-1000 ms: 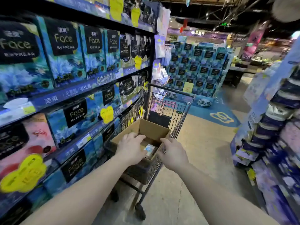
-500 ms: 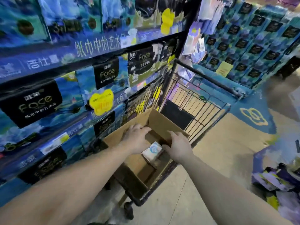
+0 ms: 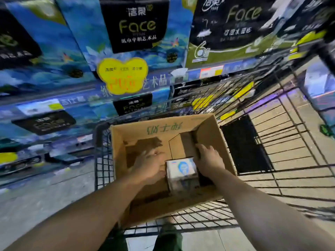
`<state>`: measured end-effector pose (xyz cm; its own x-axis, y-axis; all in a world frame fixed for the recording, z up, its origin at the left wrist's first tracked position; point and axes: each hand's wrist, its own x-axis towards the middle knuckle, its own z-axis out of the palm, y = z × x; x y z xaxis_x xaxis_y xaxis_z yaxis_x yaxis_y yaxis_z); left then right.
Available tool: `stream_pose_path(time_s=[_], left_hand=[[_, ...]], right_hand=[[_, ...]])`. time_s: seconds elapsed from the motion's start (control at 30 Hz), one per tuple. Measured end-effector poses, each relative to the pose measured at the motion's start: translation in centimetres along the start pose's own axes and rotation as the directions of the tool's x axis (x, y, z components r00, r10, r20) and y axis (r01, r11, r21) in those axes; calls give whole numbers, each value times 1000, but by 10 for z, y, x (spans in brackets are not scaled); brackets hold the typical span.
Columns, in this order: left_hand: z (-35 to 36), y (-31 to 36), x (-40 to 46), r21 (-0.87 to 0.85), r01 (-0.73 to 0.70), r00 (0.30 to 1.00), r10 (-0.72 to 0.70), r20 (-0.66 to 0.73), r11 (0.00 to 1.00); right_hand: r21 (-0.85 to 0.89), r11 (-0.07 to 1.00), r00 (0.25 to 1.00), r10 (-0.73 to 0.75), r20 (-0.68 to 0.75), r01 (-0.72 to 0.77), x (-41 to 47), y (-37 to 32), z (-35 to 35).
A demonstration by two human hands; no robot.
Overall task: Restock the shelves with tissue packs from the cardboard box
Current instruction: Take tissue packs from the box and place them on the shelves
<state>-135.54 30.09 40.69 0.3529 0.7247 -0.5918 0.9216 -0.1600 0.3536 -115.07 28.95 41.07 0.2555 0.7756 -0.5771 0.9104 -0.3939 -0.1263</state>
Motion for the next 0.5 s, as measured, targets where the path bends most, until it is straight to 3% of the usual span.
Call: stream_pose_path(time_s=[0.33, 0.5], left_hand=[[125, 1, 99, -228, 208, 973, -179, 144, 951], [173, -1, 121, -336, 196, 980, -177, 88, 921]], right_hand=[[49, 999, 962, 8, 275, -22, 96, 73, 108], [109, 984, 929, 91, 360, -139, 123, 84, 146]])
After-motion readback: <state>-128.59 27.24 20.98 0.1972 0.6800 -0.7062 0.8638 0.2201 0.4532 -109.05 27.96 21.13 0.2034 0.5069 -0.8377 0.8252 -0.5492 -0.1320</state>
